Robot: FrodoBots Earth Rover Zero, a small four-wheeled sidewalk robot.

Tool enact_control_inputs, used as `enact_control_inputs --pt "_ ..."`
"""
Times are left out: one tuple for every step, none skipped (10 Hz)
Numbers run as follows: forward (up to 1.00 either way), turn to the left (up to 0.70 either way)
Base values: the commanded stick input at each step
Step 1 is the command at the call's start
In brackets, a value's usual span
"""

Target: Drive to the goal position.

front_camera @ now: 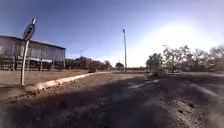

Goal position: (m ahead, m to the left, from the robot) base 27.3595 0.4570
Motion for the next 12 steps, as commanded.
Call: enact_control_inputs --pt "0.5 0.0" --pt "0.5 0.0" --pt "0.5 0.0" --pt "0.5 0.0" --pt "0.5 0.0" --pt "0.5 0.0" --pt "0.5 0.0" --pt "0.5 0.0" --pt "0.5 0.0" --pt "0.5 0.0" --pt "0.5 0.0" --pt "0.5 0.0"
